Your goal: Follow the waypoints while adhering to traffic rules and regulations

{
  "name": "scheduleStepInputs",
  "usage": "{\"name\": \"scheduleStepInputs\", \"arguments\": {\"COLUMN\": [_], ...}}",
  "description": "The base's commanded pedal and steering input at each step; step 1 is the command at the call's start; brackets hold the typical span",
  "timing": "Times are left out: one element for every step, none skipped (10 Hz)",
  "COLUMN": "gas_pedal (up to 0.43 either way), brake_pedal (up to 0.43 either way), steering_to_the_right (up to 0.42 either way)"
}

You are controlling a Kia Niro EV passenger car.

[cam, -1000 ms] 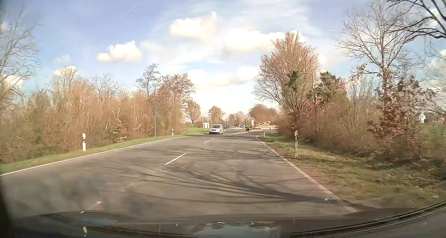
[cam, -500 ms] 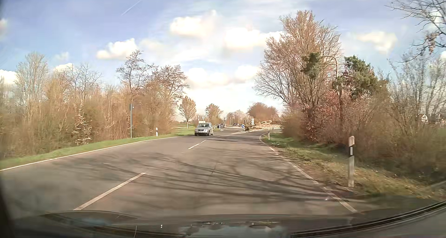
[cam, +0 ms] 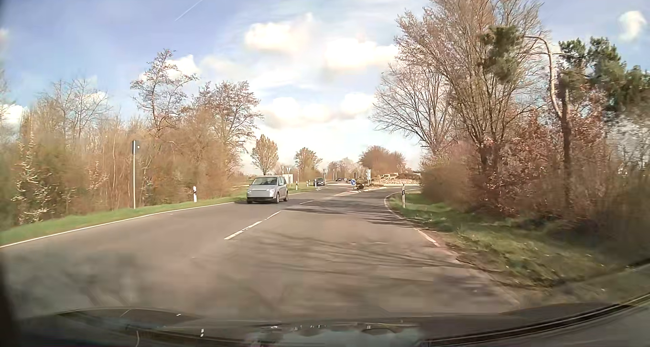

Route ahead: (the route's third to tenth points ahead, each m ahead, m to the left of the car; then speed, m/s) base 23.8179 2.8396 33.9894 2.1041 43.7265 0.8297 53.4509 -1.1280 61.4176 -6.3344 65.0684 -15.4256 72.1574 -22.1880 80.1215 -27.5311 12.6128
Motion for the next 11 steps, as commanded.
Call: {"name": "scheduleStepInputs", "arguments": {"gas_pedal": [0.0,0.0,0.0,0.0,0.0,0.0,0.0,0.0,0.0,0.0,0.0], "brake_pedal": [0.0,0.0,0.0,0.0,0.0,0.0,0.0,0.0,0.0,0.0,0.0], "steering_to_the_right": [0.0,0.002,0.003,0.003,0.004,0.007,0.009,0.011,0.011,0.012,0.012]}}
